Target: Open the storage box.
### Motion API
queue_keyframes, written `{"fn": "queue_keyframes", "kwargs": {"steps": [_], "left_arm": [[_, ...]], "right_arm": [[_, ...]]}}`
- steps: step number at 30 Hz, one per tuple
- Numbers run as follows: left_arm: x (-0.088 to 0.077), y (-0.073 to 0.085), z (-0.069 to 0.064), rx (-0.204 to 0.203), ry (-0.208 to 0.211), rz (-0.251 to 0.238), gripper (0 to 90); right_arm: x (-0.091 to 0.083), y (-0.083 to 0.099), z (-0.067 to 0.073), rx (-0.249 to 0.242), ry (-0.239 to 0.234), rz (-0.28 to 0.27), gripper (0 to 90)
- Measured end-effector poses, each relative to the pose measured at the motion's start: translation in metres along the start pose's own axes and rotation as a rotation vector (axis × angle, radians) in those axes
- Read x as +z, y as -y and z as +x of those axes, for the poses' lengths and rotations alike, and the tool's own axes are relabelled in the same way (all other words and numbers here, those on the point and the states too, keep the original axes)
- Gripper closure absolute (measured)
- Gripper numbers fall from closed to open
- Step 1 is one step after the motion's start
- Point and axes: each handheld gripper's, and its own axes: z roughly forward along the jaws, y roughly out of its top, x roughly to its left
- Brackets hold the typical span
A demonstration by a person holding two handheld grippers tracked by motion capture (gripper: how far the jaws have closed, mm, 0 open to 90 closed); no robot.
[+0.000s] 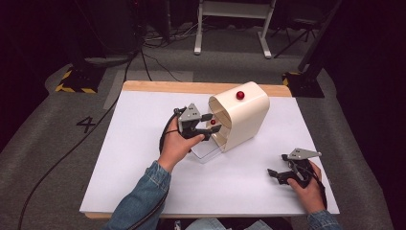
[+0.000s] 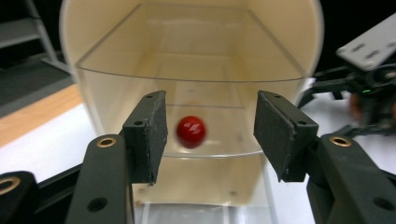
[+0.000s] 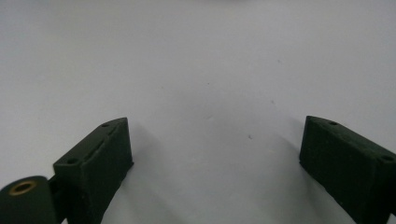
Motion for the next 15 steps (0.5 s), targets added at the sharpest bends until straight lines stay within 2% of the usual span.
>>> {"fn": "queue_keyframes", "kwargs": {"steps": [4, 6, 7, 10, 11, 14, 15], "left_arm": [[-0.0002, 0.0042, 0.0048, -0.032, 0.017, -0.019, 49.1], [0.0001, 0.0052, 0.0054, -0.02, 0.01, -0.012, 52.3], [0.0003, 0.0058, 0.0052, -0.028, 0.013, -0.016, 53.4], [0.0001, 0.0074, 0.0057, -0.02, 0.01, 0.004, 61.8], [0.0004, 0.0081, 0.0048, -0.03, 0.012, 0.007, 63.9], [-0.0003, 0.0085, 0.0055, -0.018, -0.006, 0.011, 72.9], [-0.0003, 0.0087, 0.0055, -0.019, -0.006, 0.01, 73.3]], "right_arm": [[0.0, 0.0, 0.0, 0.0, 0.0, 0.0, 9.4], [0.0, 0.0, 0.0001, 0.0, 0.001, 0.0, 9.4], [0.0, 0.0, 0.0001, -0.001, 0.0, 0.0, 9.4], [0.0, 0.0, 0.0, -0.001, 0.0, 0.0, 9.4], [0.0, 0.0, 0.0001, -0.001, 0.0, 0.0, 9.4], [0.0, 0.0, 0.0001, 0.0, 0.0, 0.0, 9.4], [0.0, 0.0, 0.0, 0.0, 0.0, 0.0, 9.4]]}}
